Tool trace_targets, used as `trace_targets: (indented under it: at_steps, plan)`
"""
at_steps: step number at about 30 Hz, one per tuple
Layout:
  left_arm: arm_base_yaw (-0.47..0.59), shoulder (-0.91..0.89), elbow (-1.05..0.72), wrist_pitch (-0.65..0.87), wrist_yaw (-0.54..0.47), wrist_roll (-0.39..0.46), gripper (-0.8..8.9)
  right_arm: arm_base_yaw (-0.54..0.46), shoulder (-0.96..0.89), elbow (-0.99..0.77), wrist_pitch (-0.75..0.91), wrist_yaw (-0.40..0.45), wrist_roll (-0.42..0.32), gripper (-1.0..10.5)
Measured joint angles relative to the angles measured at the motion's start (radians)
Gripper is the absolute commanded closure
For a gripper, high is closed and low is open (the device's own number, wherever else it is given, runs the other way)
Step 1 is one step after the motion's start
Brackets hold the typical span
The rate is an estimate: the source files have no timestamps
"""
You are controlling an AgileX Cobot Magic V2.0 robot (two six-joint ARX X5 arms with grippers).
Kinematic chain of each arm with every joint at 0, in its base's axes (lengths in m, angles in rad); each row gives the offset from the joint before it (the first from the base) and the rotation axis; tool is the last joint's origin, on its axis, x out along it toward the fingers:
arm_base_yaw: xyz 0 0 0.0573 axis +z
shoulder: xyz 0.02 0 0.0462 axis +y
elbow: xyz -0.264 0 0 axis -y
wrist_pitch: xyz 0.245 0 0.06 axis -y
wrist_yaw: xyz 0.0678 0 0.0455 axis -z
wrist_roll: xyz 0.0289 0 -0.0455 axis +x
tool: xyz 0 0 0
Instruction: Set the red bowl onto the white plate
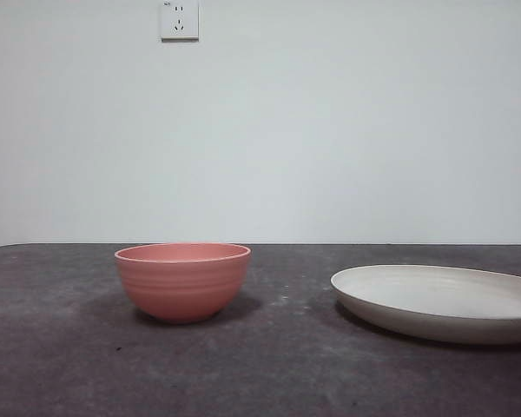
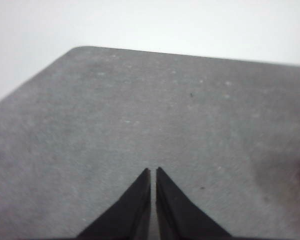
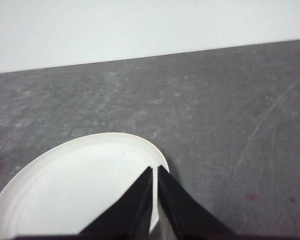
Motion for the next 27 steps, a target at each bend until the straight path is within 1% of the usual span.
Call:
trace_targets:
  at_steps: [5, 9, 11, 15, 19, 24, 27]
  plan:
    - [0.0, 0.0, 0.0, 0.0, 0.0, -0.204, 7.96, 0.0, 0.0, 0.0, -0.002, 0.003, 0.061, 9.4]
    - [0.0, 0.0, 0.0, 0.0, 0.013, -0.294, 7.97, 0.0, 0.0, 0.0, 0.016, -0.028, 0.1, 9.4]
    - [0.0, 0.0, 0.001, 0.0, 0.043, -0.33, 7.97, 0.0, 0.0, 0.0, 0.035, -0.04, 0.127, 9.4]
    - [0.0, 0.001, 0.023, -0.026, 0.095, -0.375, 7.97, 0.0, 0.0, 0.022, 0.017, -0.042, 0.175, 9.4]
    - [0.0, 0.013, 0.1, -0.059, 0.12, -0.409, 7.97, 0.0, 0.0, 0.09, -0.003, -0.044, 0.196, 9.4]
    - [0.0, 0.075, 0.229, -0.128, 0.158, -0.415, 7.97, 0.0, 0.025, 0.212, -0.09, -0.045, 0.201, 9.4]
    - [0.0, 0.135, 0.307, -0.18, 0.208, -0.396, 7.97, 0.0, 0.074, 0.301, -0.16, -0.048, 0.2, 9.4]
